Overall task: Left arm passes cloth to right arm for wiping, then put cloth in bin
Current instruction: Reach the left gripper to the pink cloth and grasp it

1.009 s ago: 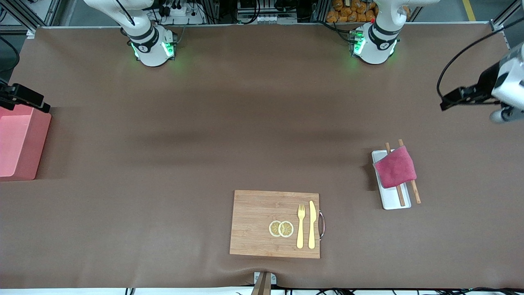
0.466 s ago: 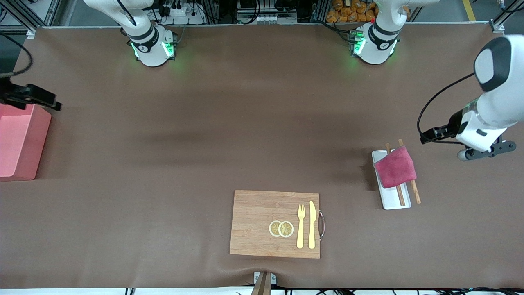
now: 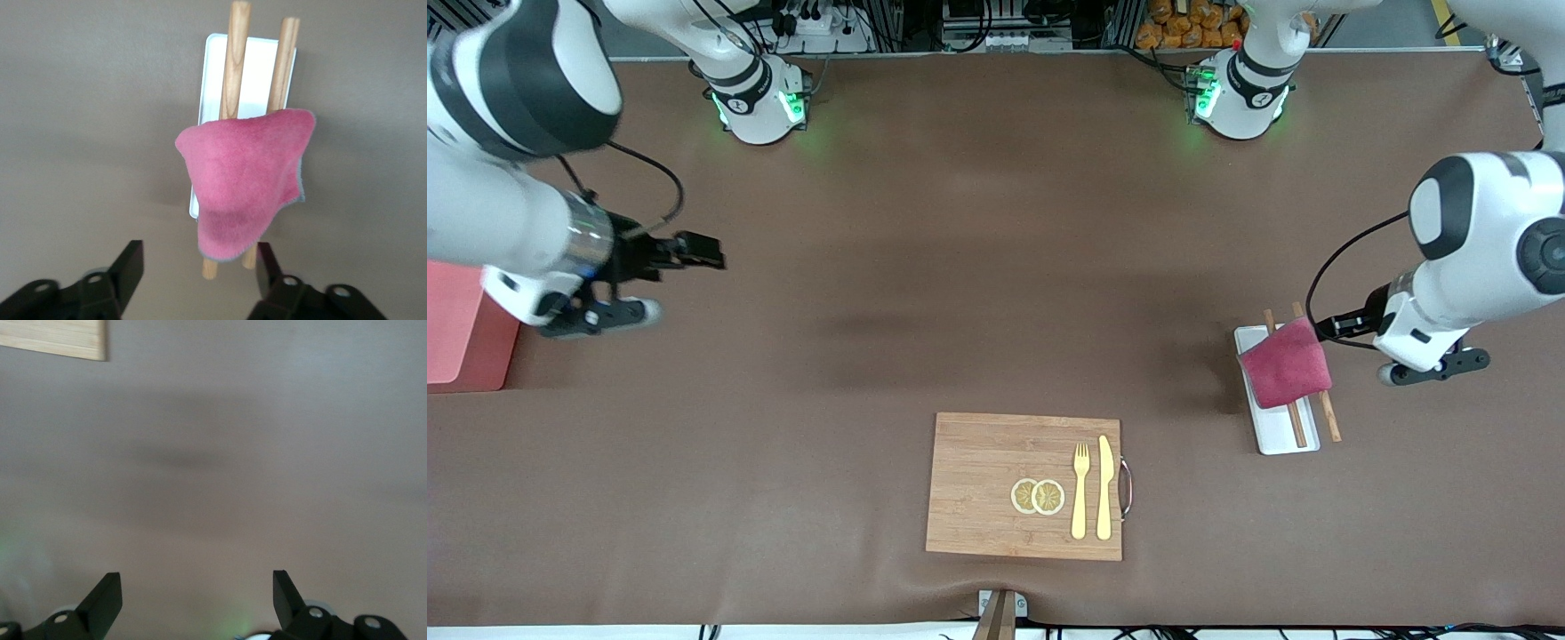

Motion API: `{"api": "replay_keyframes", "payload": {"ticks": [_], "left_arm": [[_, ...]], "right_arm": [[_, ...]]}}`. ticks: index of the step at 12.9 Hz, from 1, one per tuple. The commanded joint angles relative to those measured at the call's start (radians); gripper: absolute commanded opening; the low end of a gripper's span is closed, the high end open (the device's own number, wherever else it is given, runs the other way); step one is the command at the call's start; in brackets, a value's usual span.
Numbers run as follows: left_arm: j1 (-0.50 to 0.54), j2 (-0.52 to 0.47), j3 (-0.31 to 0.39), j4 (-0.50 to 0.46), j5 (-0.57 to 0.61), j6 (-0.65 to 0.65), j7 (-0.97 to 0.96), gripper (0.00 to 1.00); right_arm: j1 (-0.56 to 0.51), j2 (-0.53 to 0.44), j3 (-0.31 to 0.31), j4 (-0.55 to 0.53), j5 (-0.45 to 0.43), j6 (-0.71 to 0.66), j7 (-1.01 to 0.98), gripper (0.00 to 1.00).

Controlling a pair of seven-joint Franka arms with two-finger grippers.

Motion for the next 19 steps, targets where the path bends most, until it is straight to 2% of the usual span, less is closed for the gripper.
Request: {"api": "replay_keyframes", "payload": {"ticks": [1, 5, 7, 15, 17, 19], "left_arm": [[0.005, 0.01, -0.001, -0.033, 0.01, 0.051, 0.0, 0.65], [0.008, 0.043, -0.003, -0.032, 0.002, 0.106, 0.002, 0.63], [0.008, 0.061, -0.004, -0.032, -0.024, 0.128, 0.002, 0.59], [0.005, 0.104, -0.004, -0.022, -0.049, 0.166, -0.001, 0.52], [0.005, 0.106, -0.004, -0.021, -0.049, 0.166, -0.001, 0.48], [0.001, 0.104, -0.003, -0.019, -0.049, 0.166, -0.009, 0.39]], "right_arm": [[0.005, 0.019, -0.012, 0.018, 0.086, -0.003, 0.0, 1.0], [-0.003, 0.022, -0.01, 0.018, 0.095, 0.0, 0.001, 1.0], [0.023, 0.042, -0.012, 0.016, 0.16, 0.023, 0.001, 1.0], [0.025, 0.057, -0.012, 0.012, 0.216, 0.031, 0.029, 1.0], [0.03, 0.062, -0.012, 0.01, 0.24, 0.034, 0.069, 1.0], [0.028, 0.071, -0.012, 0.01, 0.284, 0.034, 0.078, 1.0]]}}
